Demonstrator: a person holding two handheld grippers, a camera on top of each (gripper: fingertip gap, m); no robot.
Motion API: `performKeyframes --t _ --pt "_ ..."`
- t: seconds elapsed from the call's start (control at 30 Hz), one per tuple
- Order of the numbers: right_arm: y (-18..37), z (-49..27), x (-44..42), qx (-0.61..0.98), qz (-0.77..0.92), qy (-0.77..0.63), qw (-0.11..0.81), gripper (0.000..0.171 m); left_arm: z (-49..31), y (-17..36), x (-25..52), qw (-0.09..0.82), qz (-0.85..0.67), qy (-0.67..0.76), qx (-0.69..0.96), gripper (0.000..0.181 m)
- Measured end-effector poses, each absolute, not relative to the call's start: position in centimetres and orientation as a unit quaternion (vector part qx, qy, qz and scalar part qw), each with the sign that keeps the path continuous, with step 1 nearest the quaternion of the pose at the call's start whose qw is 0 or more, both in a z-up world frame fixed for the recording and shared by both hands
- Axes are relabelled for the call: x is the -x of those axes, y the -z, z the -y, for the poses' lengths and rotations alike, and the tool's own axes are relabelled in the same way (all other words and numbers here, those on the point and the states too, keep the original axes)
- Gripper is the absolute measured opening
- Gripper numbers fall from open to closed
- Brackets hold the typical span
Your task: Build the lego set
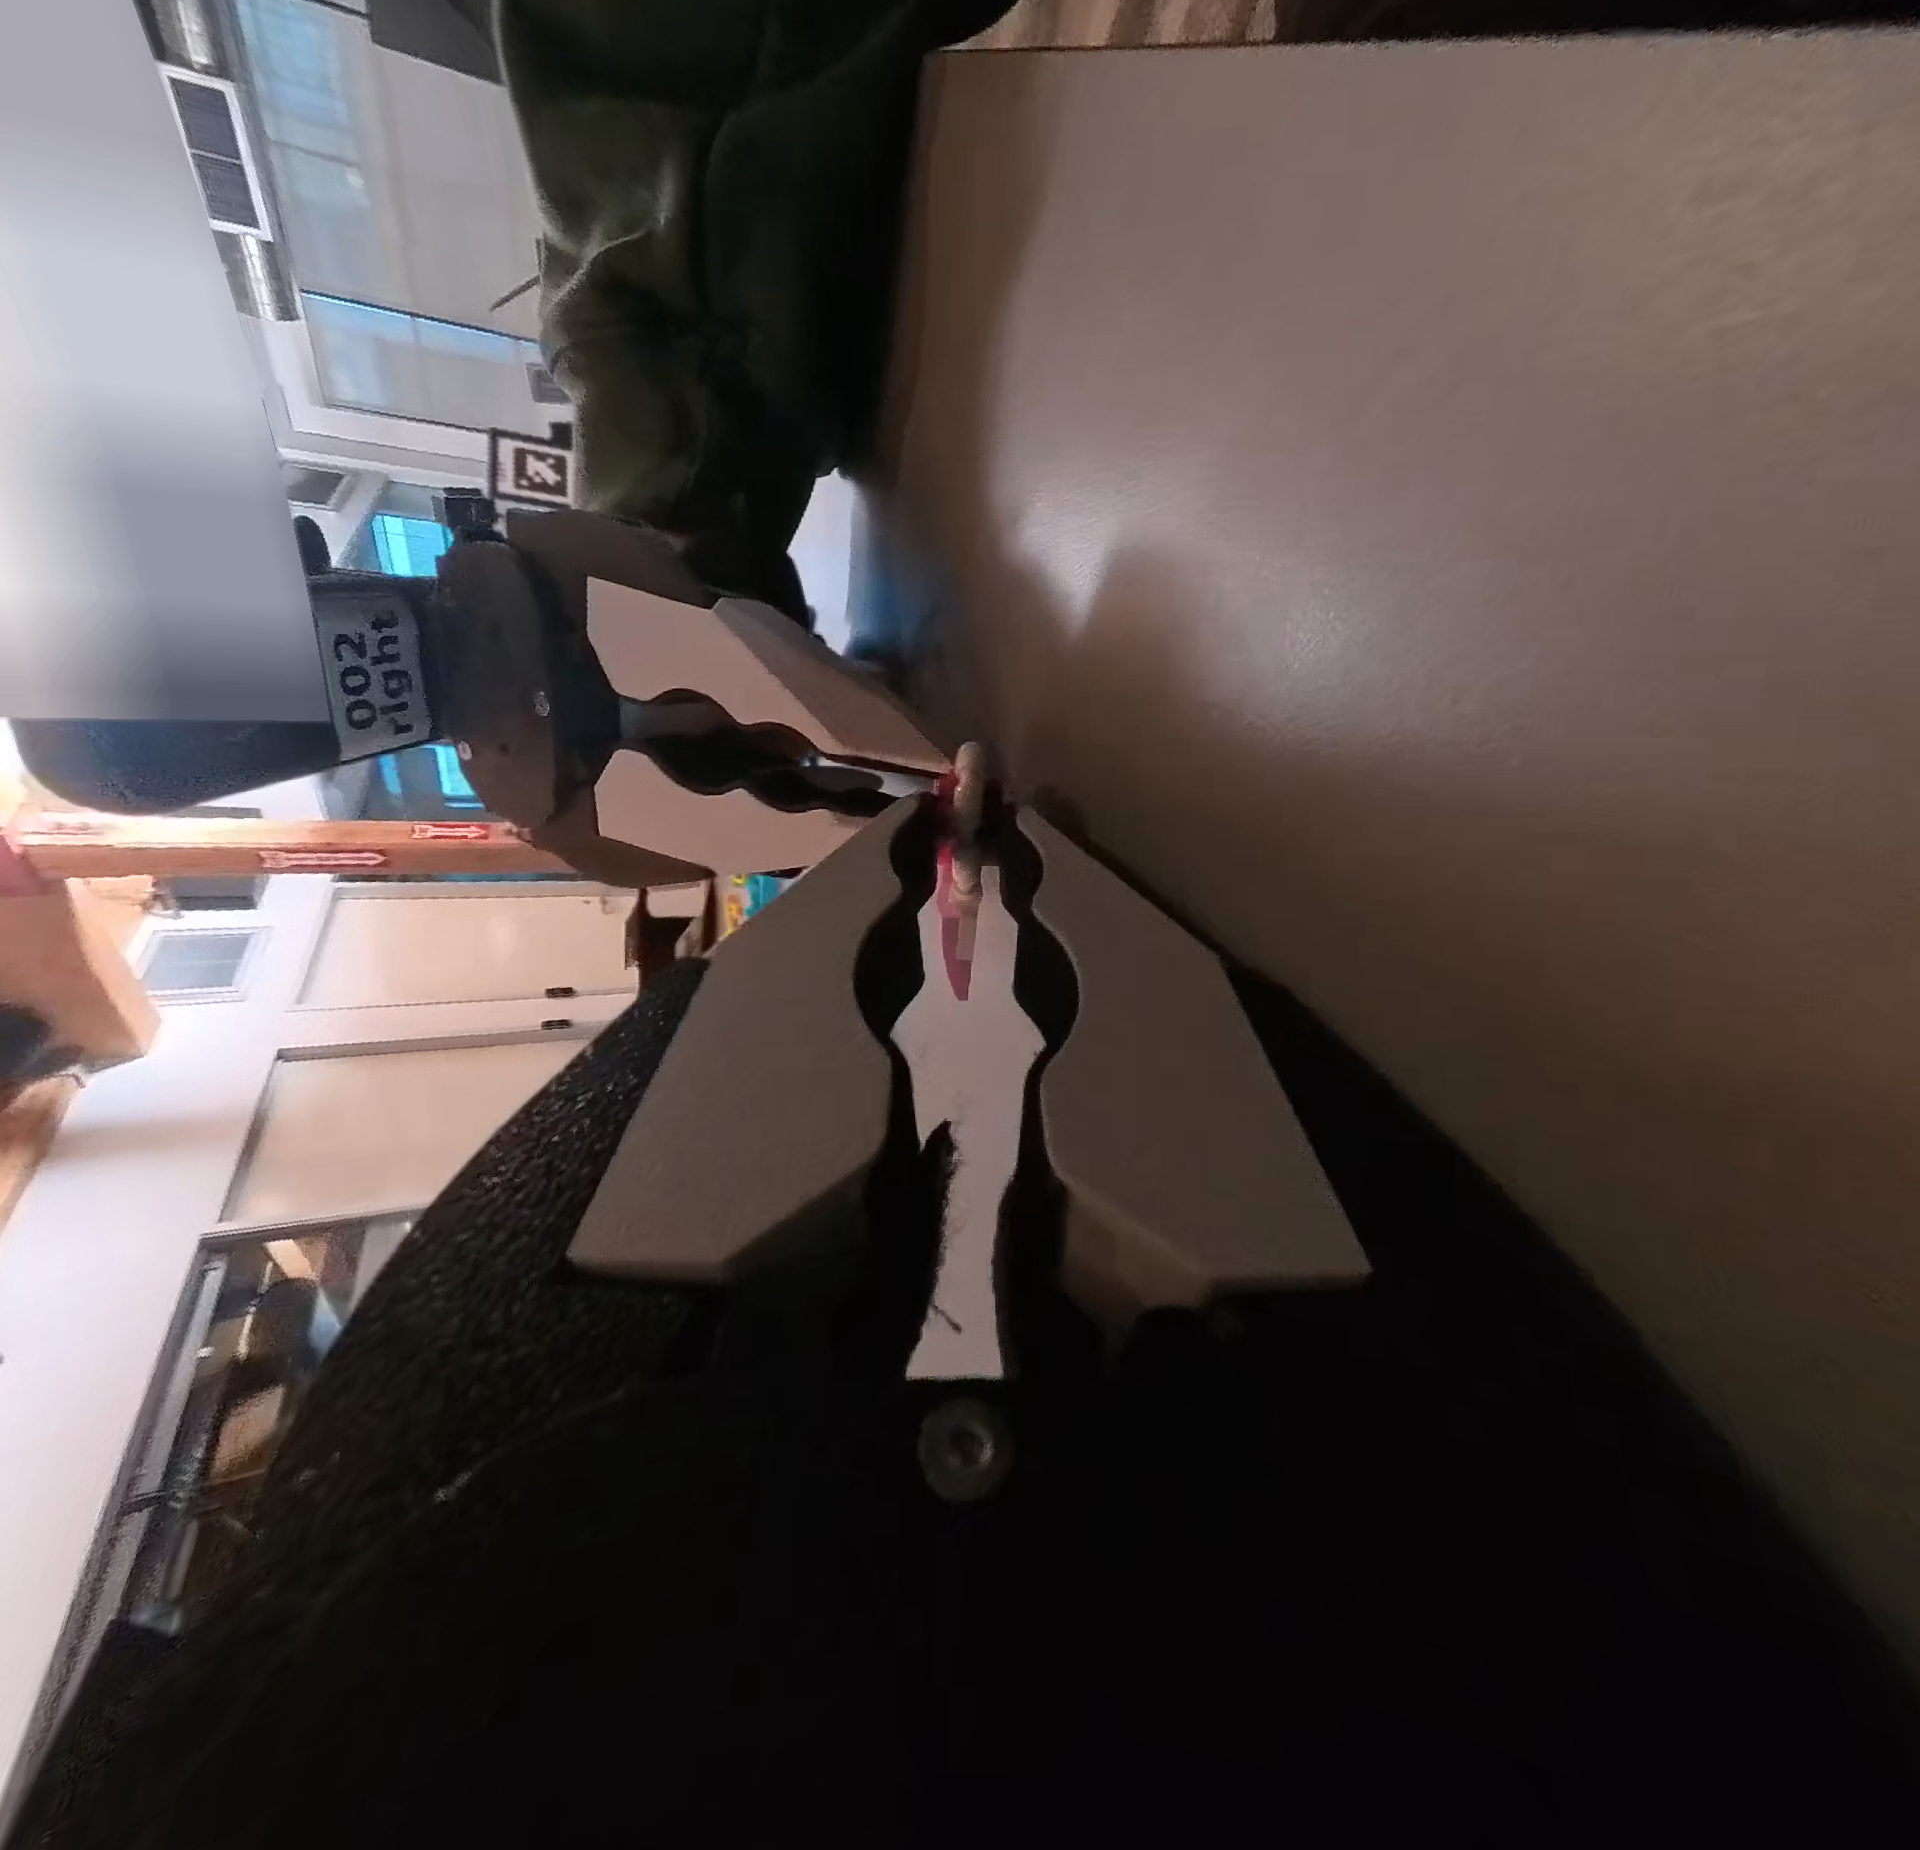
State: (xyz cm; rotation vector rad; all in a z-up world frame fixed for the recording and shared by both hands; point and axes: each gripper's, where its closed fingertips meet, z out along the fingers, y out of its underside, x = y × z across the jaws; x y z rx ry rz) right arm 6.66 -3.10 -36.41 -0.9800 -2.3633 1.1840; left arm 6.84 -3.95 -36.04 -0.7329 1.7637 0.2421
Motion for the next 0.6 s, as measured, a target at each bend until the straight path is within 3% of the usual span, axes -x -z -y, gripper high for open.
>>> performKeyframes --t 0.6 --pt "35.95 3.00 -6.46 0.350 0.817 -0.429 0.164 0.006 3.82 35.86 -6.77 0.576 -0.749 -0.128 0.301 0.008"
